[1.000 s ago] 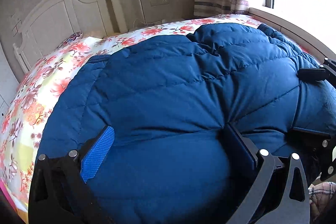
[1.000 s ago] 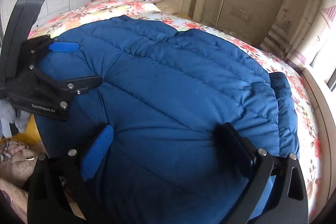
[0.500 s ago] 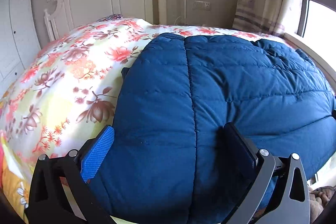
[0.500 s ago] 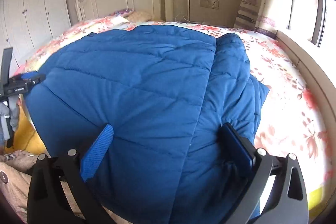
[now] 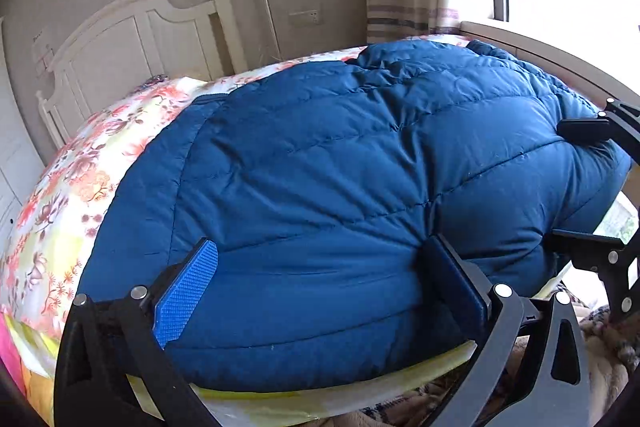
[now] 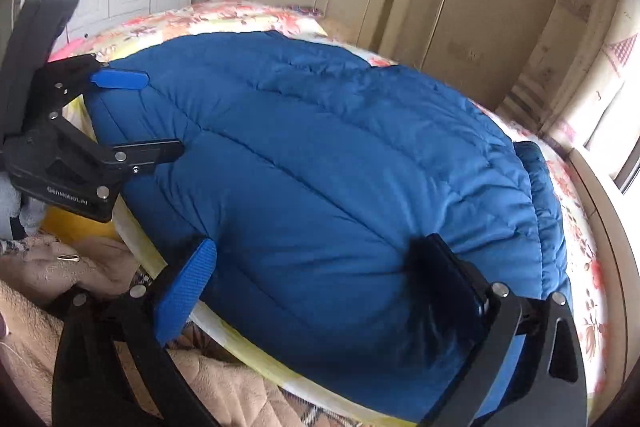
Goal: Fold large clothes
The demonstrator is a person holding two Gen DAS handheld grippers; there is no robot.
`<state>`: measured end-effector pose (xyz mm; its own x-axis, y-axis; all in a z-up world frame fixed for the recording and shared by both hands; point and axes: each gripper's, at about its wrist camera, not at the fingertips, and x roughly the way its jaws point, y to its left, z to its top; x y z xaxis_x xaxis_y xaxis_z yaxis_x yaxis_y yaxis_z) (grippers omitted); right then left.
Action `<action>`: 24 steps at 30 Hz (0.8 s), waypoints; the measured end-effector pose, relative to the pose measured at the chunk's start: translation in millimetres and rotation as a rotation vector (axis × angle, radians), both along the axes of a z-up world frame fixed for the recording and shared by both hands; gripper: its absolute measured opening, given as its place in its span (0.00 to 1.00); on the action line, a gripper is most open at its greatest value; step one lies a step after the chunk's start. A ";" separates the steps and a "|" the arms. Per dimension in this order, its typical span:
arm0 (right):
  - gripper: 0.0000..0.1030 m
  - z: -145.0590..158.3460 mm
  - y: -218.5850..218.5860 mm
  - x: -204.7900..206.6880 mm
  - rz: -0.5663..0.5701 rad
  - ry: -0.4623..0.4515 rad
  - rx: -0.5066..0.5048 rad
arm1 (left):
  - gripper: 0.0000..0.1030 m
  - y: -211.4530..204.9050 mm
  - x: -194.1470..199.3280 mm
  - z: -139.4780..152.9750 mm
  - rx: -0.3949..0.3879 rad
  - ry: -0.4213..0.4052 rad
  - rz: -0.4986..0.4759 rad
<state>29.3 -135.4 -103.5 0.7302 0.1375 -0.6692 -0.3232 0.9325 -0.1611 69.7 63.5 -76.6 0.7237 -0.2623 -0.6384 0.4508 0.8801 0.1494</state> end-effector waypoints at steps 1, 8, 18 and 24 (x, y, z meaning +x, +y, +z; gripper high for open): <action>0.98 3.4 -2.3 -0.3 0.003 0.013 -0.003 | 0.96 2.8 1.4 2.6 -0.007 0.017 -0.011; 0.97 29.1 -74.2 -35.7 -0.192 -0.061 0.048 | 0.96 67.6 12.4 31.7 -0.159 -0.003 0.156; 0.98 -4.9 -123.6 -34.7 -0.236 0.041 0.199 | 0.96 106.8 53.1 -6.5 -0.220 0.162 0.252; 0.97 13.4 -156.5 -70.0 -0.296 -0.050 0.337 | 0.96 107.7 50.5 -6.1 -0.208 0.151 0.250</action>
